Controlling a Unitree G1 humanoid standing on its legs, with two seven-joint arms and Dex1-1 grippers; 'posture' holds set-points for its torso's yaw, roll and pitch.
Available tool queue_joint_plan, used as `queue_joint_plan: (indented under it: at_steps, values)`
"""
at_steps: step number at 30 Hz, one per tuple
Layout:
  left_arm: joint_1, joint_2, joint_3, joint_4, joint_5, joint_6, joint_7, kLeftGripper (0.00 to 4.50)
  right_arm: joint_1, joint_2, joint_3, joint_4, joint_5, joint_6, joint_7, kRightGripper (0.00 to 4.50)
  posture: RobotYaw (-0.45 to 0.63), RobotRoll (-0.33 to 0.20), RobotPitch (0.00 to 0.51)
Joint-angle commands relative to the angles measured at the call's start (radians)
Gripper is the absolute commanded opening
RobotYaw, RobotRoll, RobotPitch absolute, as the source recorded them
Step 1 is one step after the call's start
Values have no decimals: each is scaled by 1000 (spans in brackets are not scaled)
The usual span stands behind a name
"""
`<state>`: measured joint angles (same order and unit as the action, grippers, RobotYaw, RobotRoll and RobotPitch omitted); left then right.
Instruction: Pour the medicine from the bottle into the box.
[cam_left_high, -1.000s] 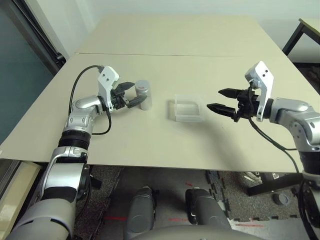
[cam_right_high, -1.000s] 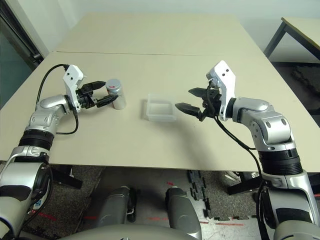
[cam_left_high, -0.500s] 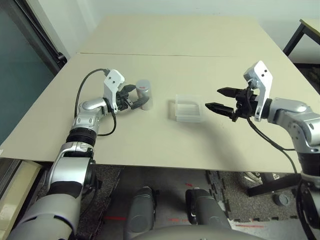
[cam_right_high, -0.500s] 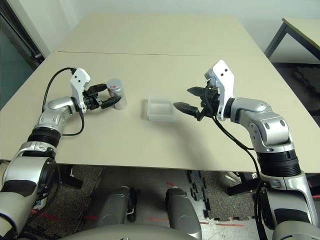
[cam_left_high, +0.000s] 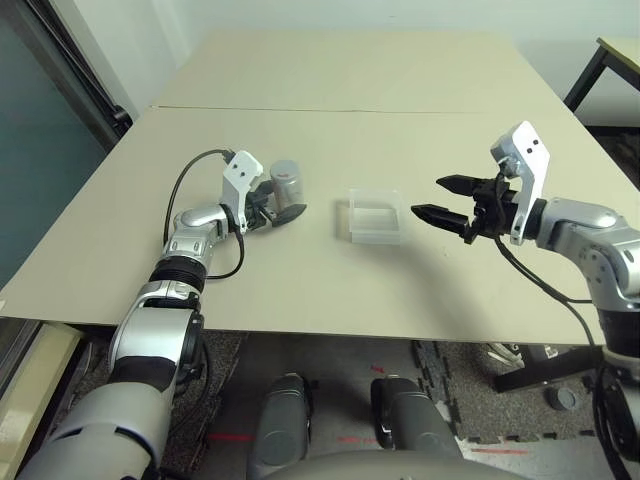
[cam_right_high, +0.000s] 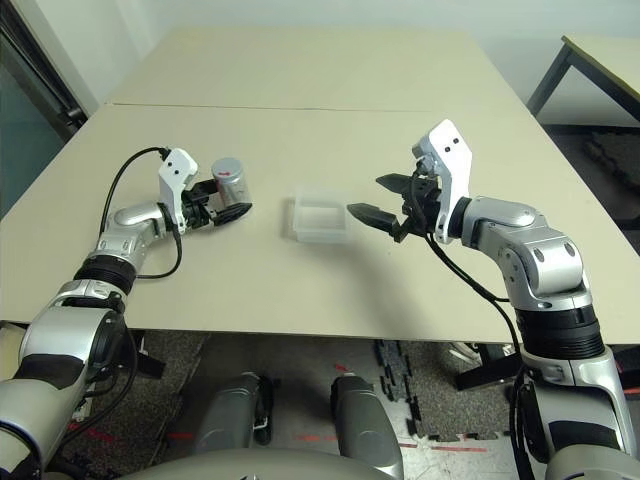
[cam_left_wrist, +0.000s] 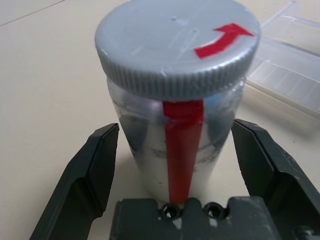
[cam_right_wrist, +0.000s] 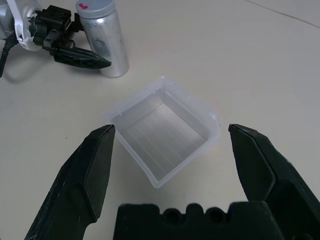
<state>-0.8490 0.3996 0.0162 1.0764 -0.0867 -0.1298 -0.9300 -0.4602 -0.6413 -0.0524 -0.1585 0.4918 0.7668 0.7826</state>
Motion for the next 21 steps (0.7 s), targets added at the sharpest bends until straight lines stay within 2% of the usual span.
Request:
queue_joint_plan:
  at_steps: [1, 7, 10, 14, 21]
  values:
    - [-17, -8, 0, 28, 16, -16, 19, 4452, 6, 2, -9, -24, 12, 11, -9, 4500, -57, 0, 106]
    - [-24, -15, 3, 41, 19, -13, 37, 4452, -1, 11, -3, -22, 15, 12, -17, 4500, -48, 0, 111]
    - [-23, -18, 2, 47, 20, -5, 35, 3816, -7, 17, 0, -17, 13, 11, -17, 4500, -42, 0, 111]
    - [-25, -22, 10, 46, 13, 13, 37, 2492, -18, 24, 4, -2, 7, 4, -15, 4500, -32, 0, 108]
    - [-39, -24, 23, -63, -28, 66, -36, 2499, -44, 39, 16, 56, -11, -24, -4, 4500, 2, 0, 96]
